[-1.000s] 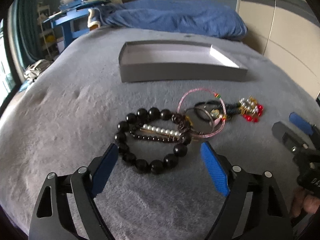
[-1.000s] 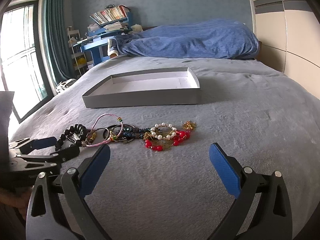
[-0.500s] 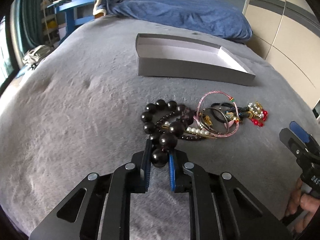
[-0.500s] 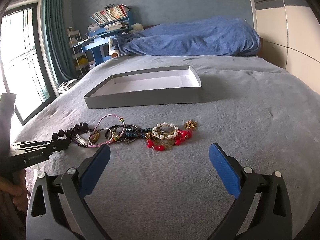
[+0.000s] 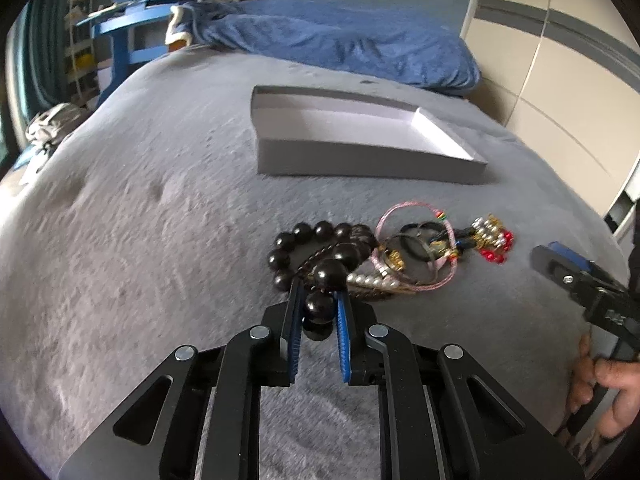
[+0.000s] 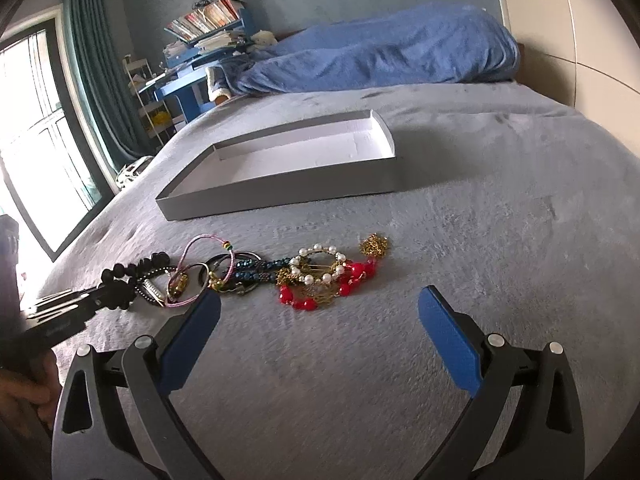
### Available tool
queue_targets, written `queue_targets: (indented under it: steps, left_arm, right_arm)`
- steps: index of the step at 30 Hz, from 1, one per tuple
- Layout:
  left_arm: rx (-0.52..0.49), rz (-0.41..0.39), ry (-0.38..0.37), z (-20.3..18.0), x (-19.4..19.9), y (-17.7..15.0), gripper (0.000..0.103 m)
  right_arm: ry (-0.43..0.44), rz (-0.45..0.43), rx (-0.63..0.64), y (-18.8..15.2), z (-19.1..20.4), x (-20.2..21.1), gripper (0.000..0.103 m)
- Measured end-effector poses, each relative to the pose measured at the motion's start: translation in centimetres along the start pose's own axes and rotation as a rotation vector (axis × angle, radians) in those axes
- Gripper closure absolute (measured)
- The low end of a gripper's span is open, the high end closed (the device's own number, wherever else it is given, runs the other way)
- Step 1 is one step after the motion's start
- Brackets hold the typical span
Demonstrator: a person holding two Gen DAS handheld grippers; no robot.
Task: Organize jewelry
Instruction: 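Grasp the black bead bracelet with the left tool while the right tool grasps the pink string bracelet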
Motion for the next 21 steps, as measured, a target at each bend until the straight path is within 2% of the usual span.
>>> queue_targets:
  steps: [4, 9, 17, 20, 21]
  left_arm:
    - [0.023, -0.039, -0.025, 0.1, 0.8, 1.0, 0.088]
    - [0.048, -0.080, -0.037, 0.7, 1.9, 2.0, 0.088]
    - [0.079, -0.103, -0.054, 1.5, 2.9, 2.9, 0.088]
    - [0.080, -0.105, -0.059, 1.7, 3.3, 3.2, 0.088]
    - [0.080, -0.103, -0.060, 1.7, 3.3, 3.4, 0.088]
  right_arm:
    - [0.012, 0.022, 0.010, 0.3, 0.3, -0.5, 0.021]
    - [0.087, 0.036, 0.071, 1.1, 3.2, -1.5, 0.024]
    - [0.165, 0.131, 0.177, 2.7, 6.9, -5.9, 0.033]
    - [0.181, 0.193, 0.206, 2.4, 7.4, -7.7, 0.050]
    - [0.184, 0.205, 0.213, 2.4, 7.6, -8.0, 0.061]
Point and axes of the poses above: each gripper's, at about its wrist camera, not at the fingertips, and x roughly against the way its jaws point, z to its left, y to its top, the point moved 10 cm from there along -x, roughly the way its jaws point, and after that the axes turned 1 degree about y, right-handed, at the moved point
